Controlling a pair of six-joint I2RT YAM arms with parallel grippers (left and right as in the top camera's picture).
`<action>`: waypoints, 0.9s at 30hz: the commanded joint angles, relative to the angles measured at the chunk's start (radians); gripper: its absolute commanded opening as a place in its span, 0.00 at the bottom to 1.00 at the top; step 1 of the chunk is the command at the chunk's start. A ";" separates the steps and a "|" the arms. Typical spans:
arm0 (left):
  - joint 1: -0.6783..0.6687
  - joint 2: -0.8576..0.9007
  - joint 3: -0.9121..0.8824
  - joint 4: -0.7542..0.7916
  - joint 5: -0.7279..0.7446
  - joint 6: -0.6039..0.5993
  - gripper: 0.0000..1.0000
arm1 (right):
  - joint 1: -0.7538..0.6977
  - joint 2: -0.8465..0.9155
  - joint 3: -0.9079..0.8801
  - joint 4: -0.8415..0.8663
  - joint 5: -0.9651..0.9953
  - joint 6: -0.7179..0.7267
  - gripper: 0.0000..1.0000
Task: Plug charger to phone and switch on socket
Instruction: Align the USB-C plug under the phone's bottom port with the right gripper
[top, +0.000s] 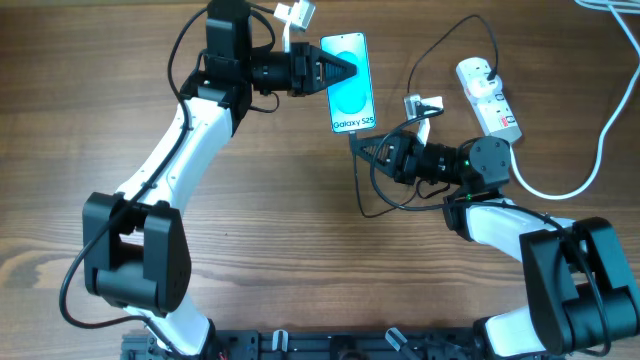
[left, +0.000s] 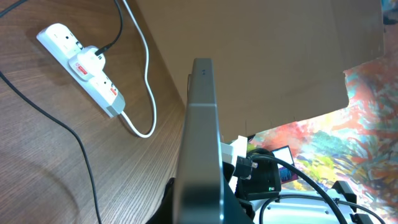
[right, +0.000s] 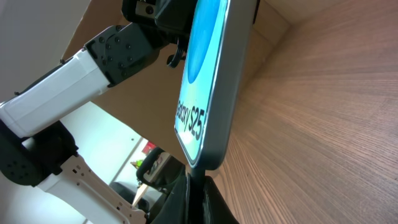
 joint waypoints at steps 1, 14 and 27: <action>-0.002 -0.033 0.017 0.005 0.008 -0.001 0.04 | 0.003 0.012 0.027 0.006 -0.023 -0.020 0.04; -0.001 -0.033 0.017 0.005 0.005 0.006 0.04 | -0.039 0.012 0.027 0.006 -0.047 -0.017 0.04; -0.001 -0.033 0.017 0.005 0.005 0.006 0.04 | -0.036 0.012 0.027 0.006 -0.050 0.006 0.04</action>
